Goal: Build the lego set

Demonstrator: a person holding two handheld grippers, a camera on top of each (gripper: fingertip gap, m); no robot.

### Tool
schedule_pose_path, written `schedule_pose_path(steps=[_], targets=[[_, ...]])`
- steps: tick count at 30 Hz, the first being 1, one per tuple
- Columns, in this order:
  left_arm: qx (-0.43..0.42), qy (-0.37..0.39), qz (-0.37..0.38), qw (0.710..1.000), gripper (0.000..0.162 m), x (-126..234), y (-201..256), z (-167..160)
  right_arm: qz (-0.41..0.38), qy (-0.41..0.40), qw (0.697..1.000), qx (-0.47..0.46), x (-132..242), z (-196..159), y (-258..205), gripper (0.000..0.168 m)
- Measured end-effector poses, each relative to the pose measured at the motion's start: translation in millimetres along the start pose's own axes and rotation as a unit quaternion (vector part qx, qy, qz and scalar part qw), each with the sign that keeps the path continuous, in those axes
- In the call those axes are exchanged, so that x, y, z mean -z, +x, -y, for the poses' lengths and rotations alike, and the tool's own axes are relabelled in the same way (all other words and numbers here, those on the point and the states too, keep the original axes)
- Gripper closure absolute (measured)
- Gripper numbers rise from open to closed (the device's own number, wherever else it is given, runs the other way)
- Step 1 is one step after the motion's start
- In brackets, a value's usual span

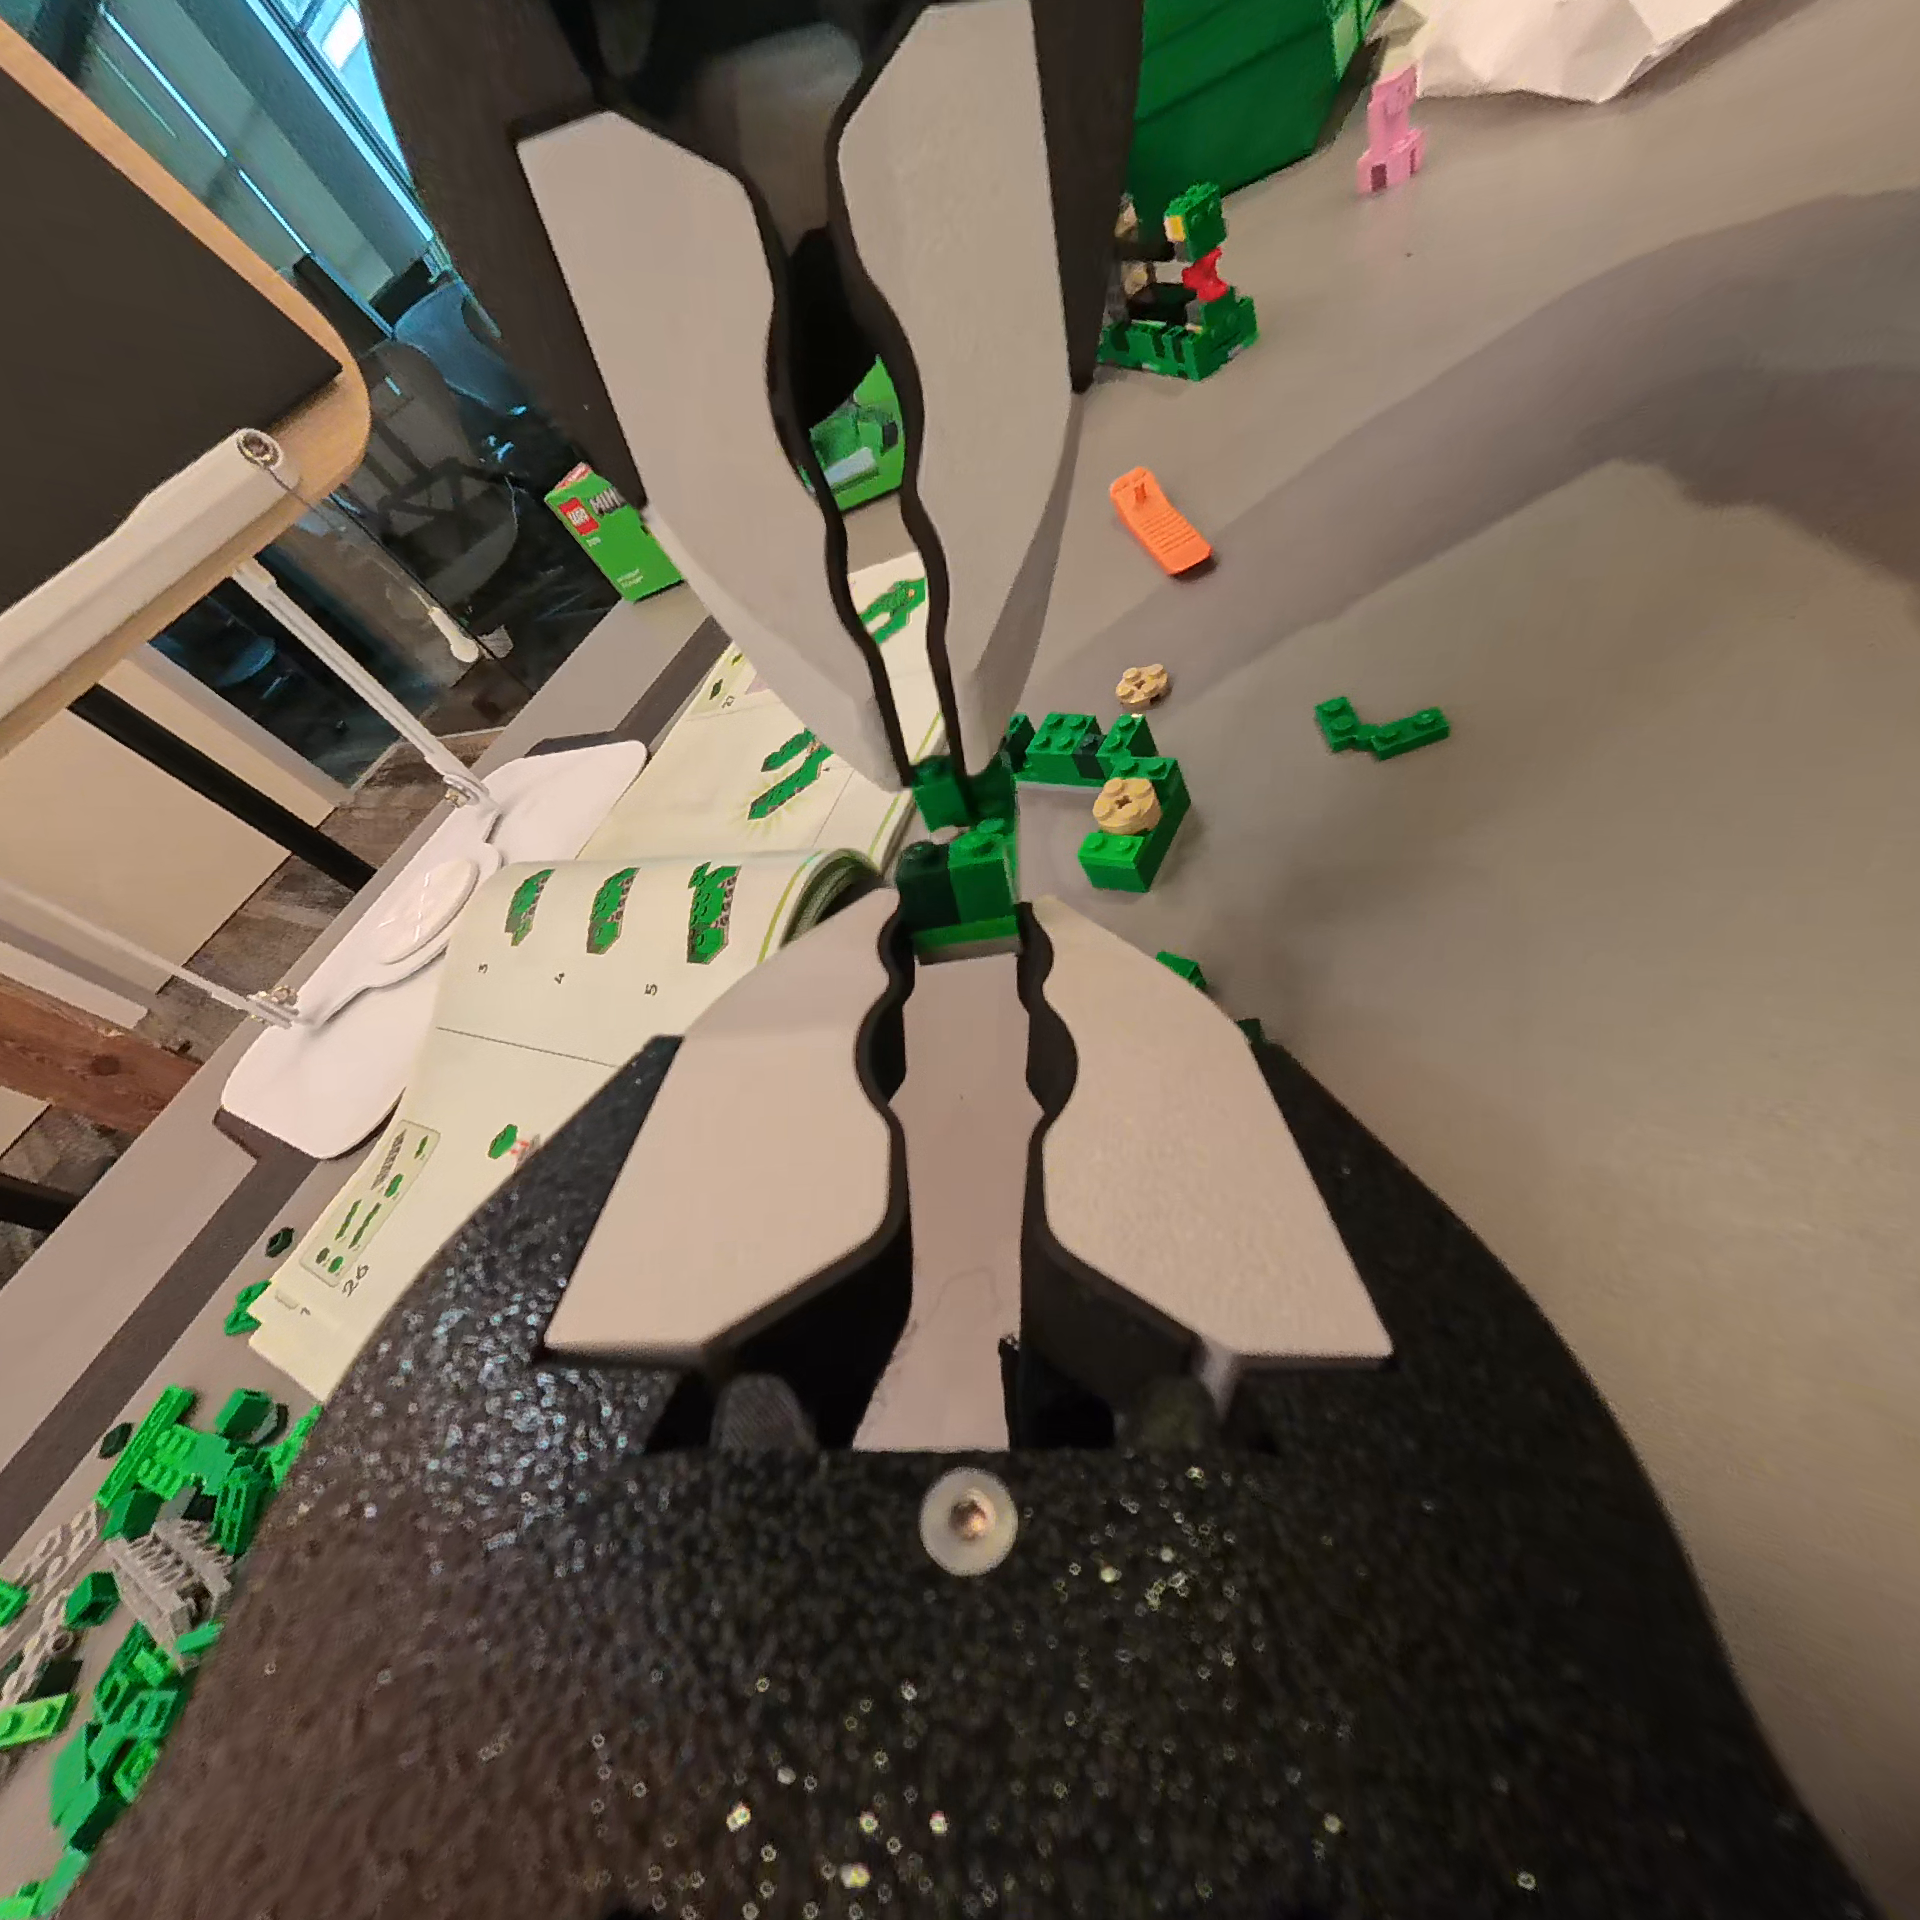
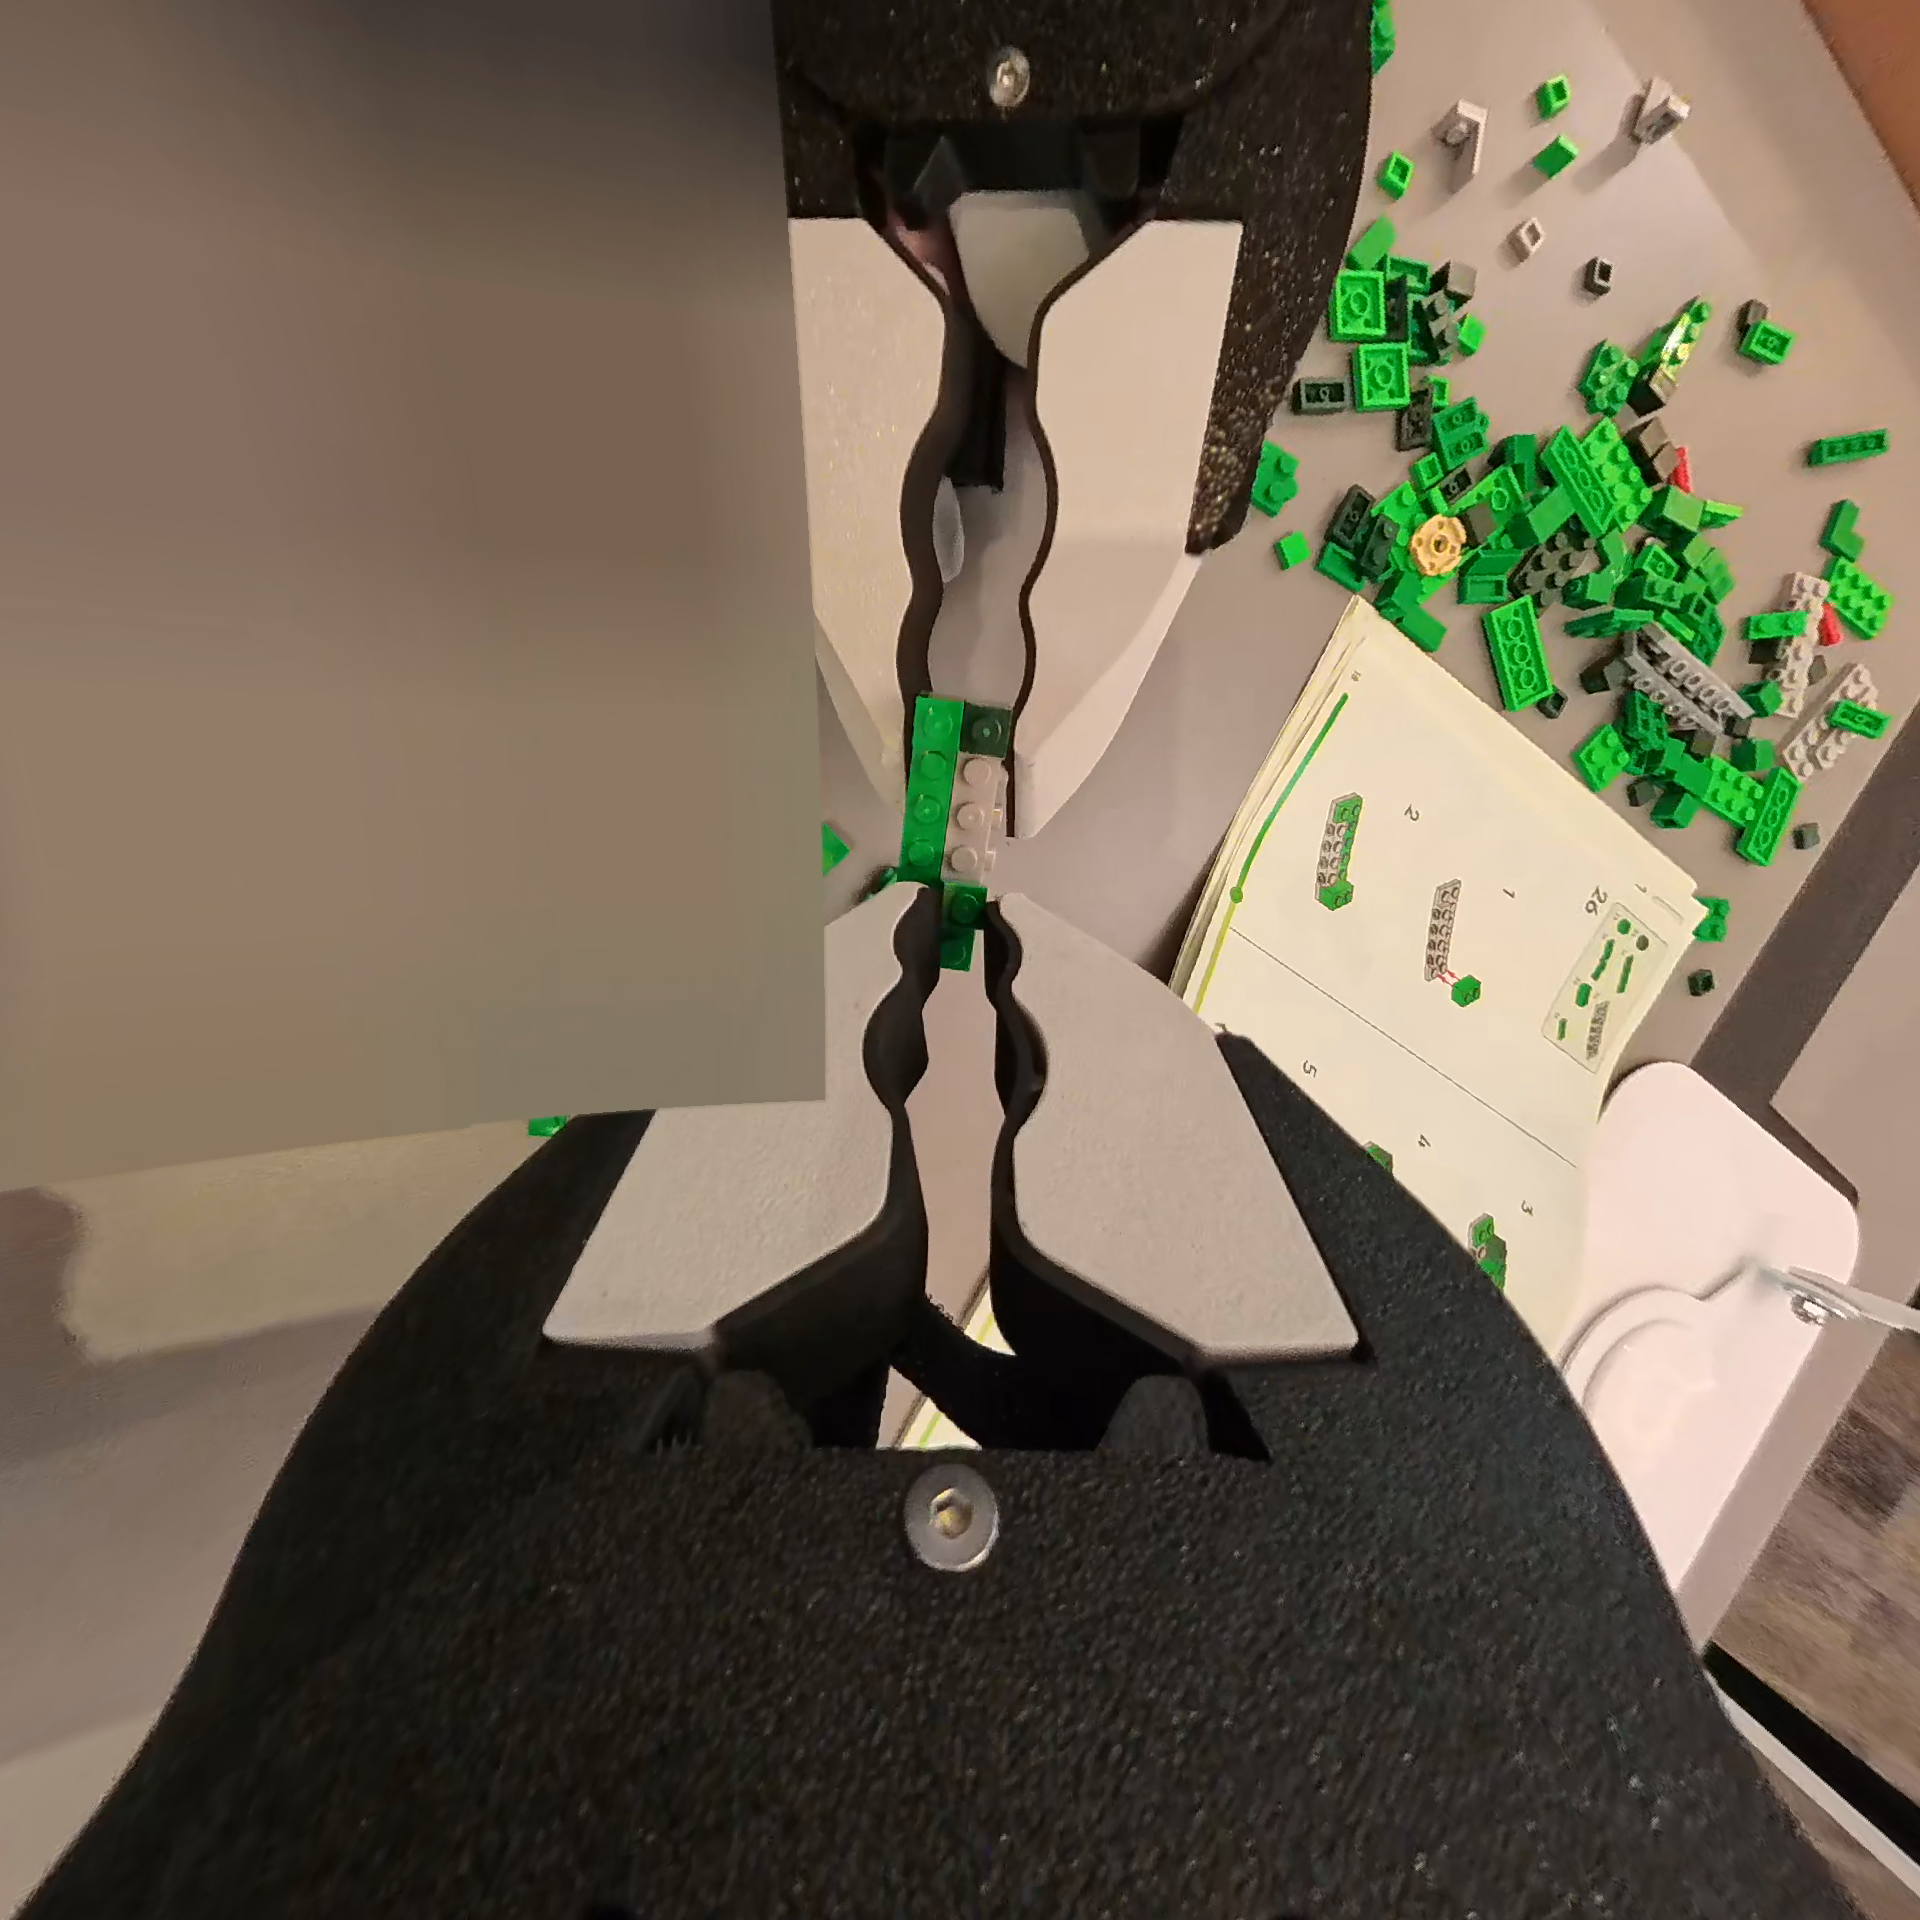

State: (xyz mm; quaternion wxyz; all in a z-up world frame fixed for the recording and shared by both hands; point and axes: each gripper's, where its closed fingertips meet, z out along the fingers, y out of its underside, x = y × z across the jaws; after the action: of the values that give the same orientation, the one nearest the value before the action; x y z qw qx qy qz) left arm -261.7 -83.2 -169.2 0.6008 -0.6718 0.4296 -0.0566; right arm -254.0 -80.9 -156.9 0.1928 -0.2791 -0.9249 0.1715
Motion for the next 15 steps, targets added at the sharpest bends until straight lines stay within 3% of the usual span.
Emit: schedule_pose_path(steps=[15], targets=[[0.015,0.007,-0.008,1.0,0.144,-0.5,1.1,0.8,-0.003,-0.006,1.0,-0.011,2.2,-0.7,-1.0,0.16]])
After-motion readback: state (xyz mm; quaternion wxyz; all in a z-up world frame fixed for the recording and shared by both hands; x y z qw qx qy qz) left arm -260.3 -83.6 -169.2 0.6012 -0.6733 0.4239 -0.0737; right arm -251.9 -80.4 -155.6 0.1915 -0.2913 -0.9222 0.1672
